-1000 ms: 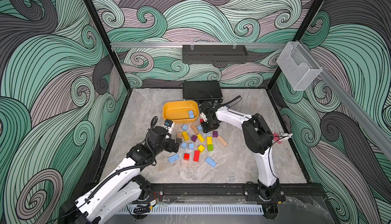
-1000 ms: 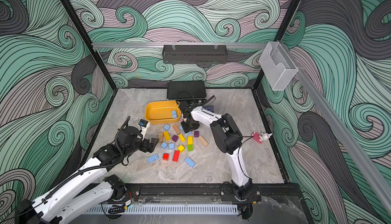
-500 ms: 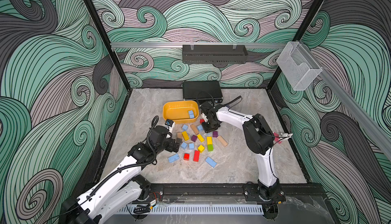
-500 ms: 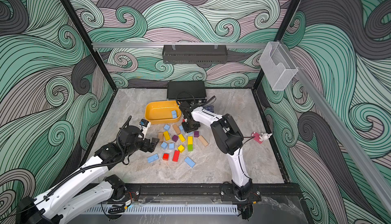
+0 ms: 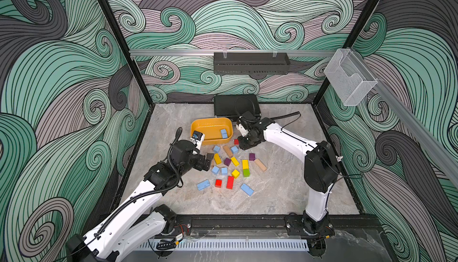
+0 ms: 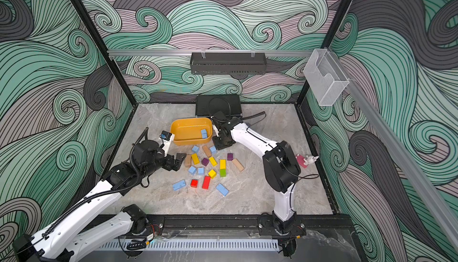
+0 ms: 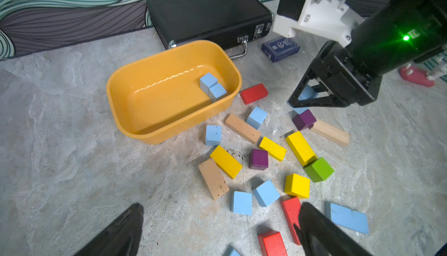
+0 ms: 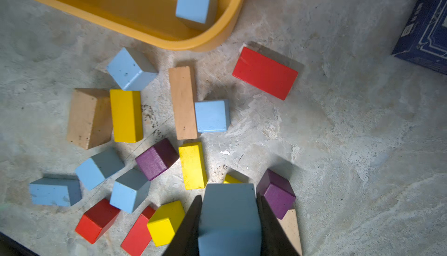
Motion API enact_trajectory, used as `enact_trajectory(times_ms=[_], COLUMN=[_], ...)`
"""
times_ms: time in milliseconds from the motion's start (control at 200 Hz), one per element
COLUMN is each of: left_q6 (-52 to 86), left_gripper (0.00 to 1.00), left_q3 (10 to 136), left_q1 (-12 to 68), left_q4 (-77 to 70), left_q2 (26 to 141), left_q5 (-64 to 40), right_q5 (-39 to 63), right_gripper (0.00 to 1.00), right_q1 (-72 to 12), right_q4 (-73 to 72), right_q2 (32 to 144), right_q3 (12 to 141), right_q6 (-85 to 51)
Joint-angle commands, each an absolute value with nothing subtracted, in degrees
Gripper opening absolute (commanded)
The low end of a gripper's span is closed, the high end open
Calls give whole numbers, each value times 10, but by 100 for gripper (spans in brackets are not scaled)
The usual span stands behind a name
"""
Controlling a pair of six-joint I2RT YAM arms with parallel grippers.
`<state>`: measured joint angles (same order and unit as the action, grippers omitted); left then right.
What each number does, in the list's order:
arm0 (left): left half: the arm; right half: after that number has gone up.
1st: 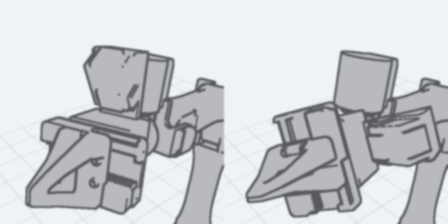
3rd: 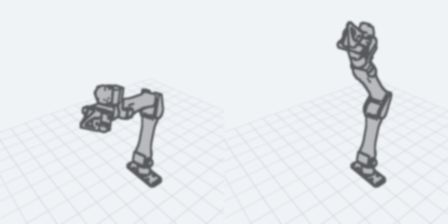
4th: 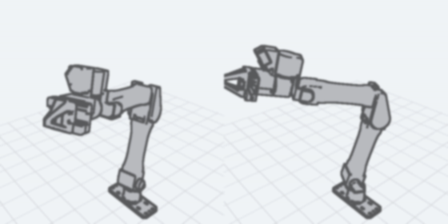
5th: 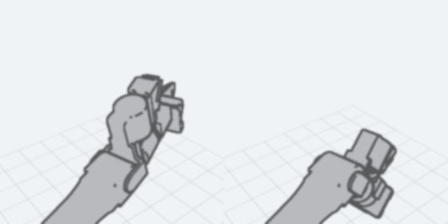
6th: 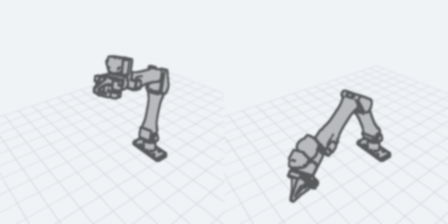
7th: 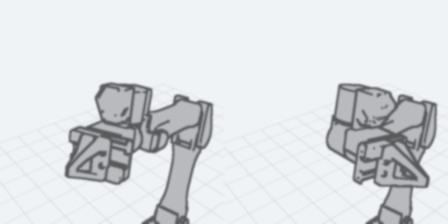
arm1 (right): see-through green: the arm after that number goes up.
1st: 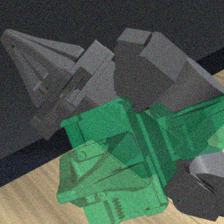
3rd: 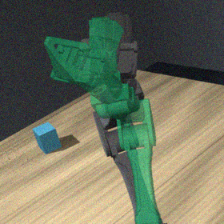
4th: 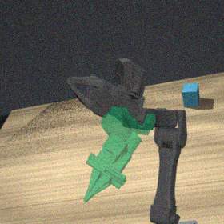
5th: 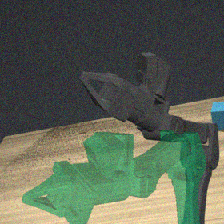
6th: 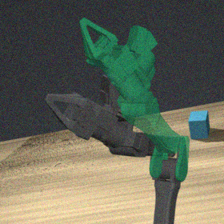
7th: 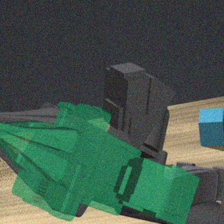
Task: Pick out the blue building blocks
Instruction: Pick up the building block from the center of the board, then place the building block in the storage box.
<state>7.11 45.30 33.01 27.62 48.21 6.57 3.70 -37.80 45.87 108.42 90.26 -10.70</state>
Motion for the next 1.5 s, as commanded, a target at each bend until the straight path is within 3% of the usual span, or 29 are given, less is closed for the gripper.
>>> enact_trajectory(times_ms=[0,570,1496], left_q6=[48,40,76], left_gripper=[98,99,99], left_q3=[486,495,440], left_q1=[318,155,95], left_q4=[308,287,209], left_q2=[477,492,576], left_q5=[87,-38,-74], right_q5=[59,87,72], right_gripper=[0,0,0], right_q1=[-383,-407,-410], right_q4=[462,518,518], right_q2=[1066,1190,1419], right_q3=[936,1170,1407], right_q6=[-104,-94,-86])
